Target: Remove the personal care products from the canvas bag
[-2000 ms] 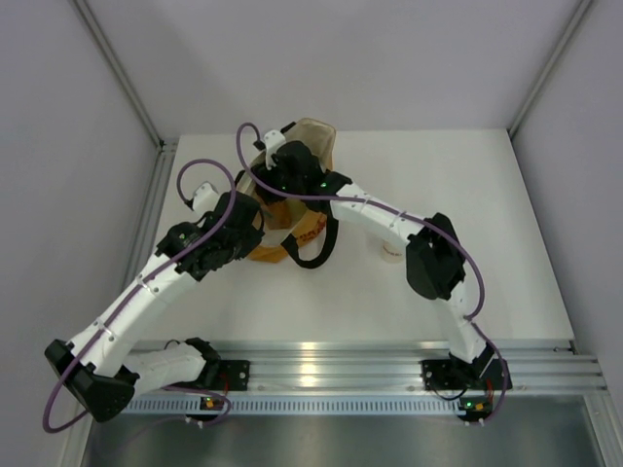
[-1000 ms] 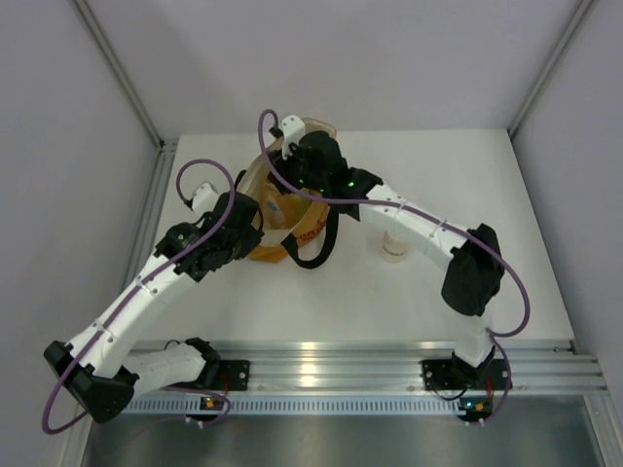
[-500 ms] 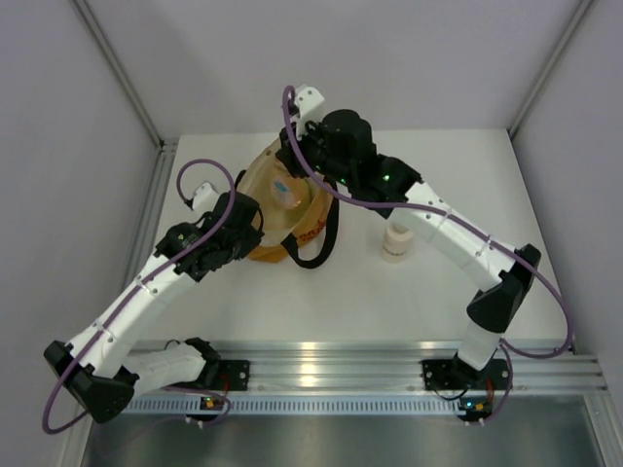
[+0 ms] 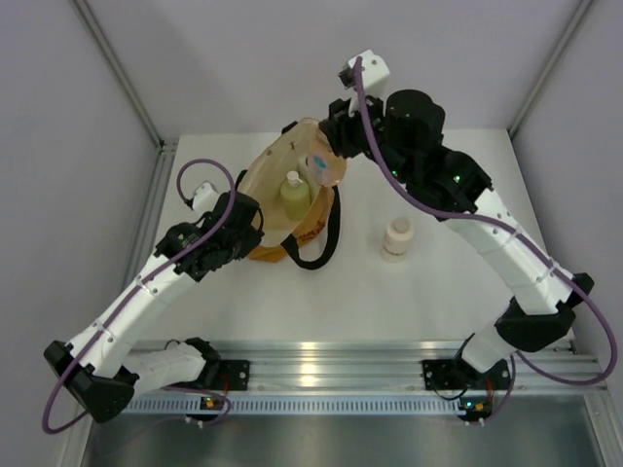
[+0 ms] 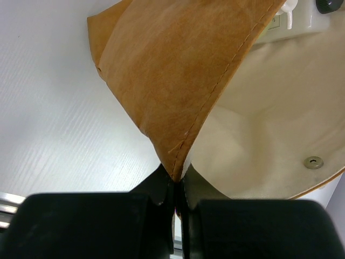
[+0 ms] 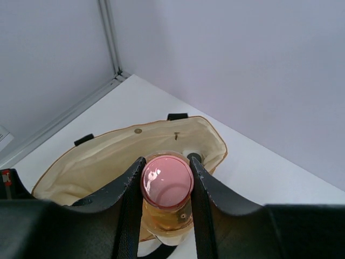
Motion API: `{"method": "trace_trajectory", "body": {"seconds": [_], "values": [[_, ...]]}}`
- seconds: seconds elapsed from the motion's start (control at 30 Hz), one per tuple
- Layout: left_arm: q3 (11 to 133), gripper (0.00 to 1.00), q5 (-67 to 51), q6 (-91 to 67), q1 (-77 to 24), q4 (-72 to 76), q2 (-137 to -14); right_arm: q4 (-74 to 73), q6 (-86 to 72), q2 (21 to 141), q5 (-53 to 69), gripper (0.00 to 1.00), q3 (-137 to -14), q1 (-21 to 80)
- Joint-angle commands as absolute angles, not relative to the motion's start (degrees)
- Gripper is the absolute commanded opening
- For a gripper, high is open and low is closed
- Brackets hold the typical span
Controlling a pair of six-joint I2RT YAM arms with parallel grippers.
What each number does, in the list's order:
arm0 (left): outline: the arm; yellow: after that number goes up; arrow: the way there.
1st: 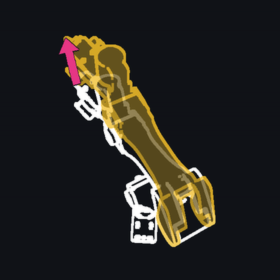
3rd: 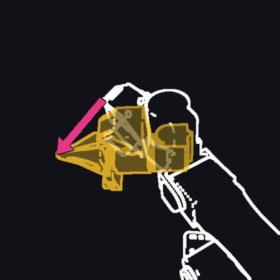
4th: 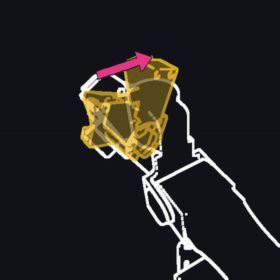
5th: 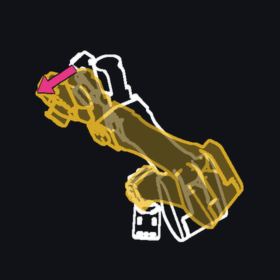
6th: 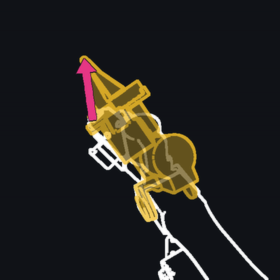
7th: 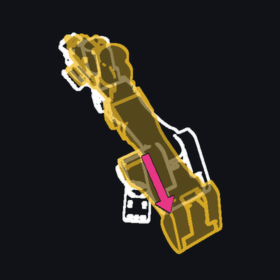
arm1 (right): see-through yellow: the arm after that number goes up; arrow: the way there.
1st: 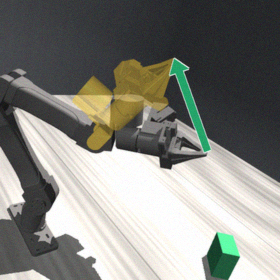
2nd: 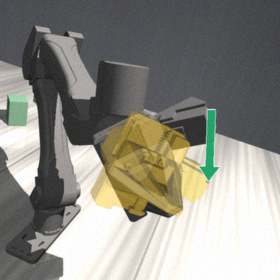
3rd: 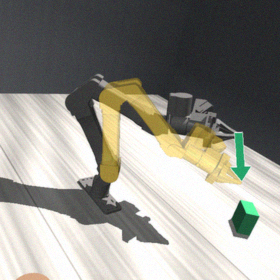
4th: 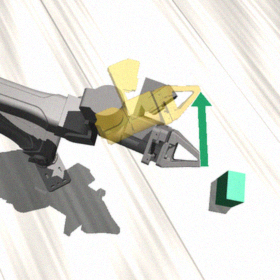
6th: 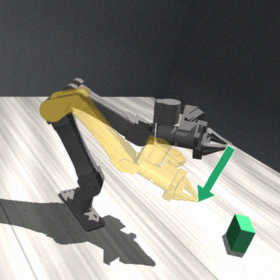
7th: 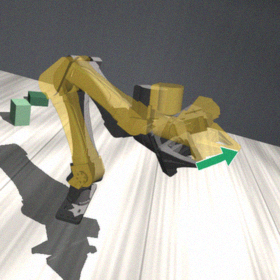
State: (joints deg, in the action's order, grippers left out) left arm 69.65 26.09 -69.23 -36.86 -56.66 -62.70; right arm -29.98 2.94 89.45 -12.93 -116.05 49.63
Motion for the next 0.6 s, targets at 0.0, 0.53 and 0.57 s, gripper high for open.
{"method": "trace_trajectory", "body": {"seconds": [0.0, 0.53, 0.57], "values": [[70.31, 0.0, 26.46, -68.64, -36.83, -55.63, -62.14, -24.6, 2.64, 83.32, -15.29, 0.0, -120.41, 46.33], [70.93, 0.0, 24.79, -67.85, -36.83, -55.2, -63.46, -22.51, 0.44, 73.31, -8.97, 0.0, -94.88, 19.27], [71.01, 0.0, 24.44, -67.76, -36.83, -55.02, -63.63, -19.11, 0.44, 72.52, -8.44, 0.0, -92.49, 18.12]]}}
